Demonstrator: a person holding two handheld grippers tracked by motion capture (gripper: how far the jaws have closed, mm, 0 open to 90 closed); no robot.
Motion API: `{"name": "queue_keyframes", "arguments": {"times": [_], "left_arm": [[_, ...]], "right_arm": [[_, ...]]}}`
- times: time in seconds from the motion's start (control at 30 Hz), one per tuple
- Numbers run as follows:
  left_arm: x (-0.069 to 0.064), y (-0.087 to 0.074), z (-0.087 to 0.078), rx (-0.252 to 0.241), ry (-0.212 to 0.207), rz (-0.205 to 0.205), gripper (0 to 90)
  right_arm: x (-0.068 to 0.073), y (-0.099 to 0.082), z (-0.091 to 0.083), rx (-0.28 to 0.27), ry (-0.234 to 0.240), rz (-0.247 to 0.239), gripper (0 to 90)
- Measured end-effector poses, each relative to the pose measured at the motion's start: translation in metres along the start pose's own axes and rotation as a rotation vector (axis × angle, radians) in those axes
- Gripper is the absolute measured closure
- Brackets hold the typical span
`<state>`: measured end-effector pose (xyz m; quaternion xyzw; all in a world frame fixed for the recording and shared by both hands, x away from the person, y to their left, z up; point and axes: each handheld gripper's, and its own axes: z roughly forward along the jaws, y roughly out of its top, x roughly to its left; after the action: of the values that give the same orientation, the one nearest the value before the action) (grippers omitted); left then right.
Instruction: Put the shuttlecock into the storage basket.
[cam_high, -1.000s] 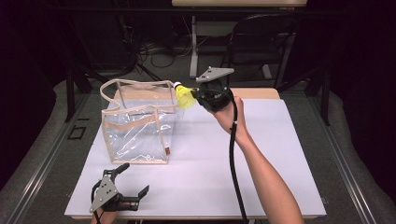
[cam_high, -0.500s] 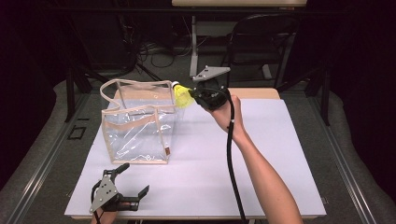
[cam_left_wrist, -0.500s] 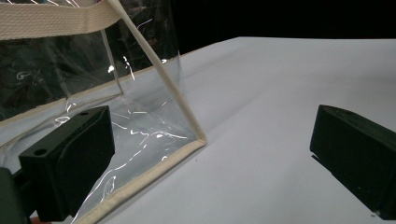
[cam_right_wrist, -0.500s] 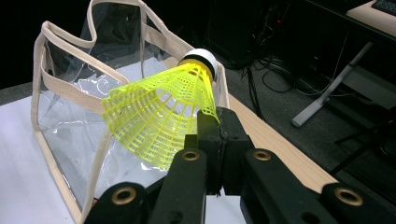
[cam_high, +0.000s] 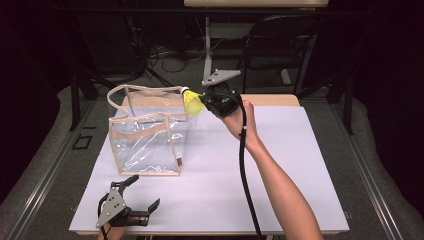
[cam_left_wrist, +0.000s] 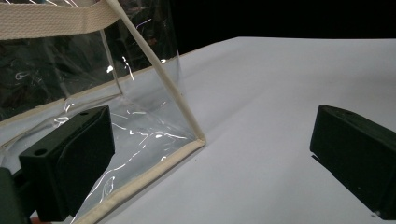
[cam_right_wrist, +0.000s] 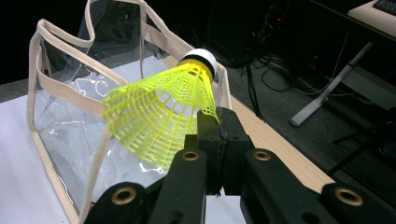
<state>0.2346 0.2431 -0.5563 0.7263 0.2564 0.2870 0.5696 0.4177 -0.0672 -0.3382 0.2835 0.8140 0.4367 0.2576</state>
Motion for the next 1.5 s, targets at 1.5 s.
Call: {"name": "queue_keyframes", "arguments": {"times": [1.5], "left_arm": [[0.001, 0.0, -0.001, 0.0, 0.0, 0.002, 0.0]], "right_arm": [[0.006, 0.021, 0.031, 0.038, -0.004, -0.019, 89.6]]}}
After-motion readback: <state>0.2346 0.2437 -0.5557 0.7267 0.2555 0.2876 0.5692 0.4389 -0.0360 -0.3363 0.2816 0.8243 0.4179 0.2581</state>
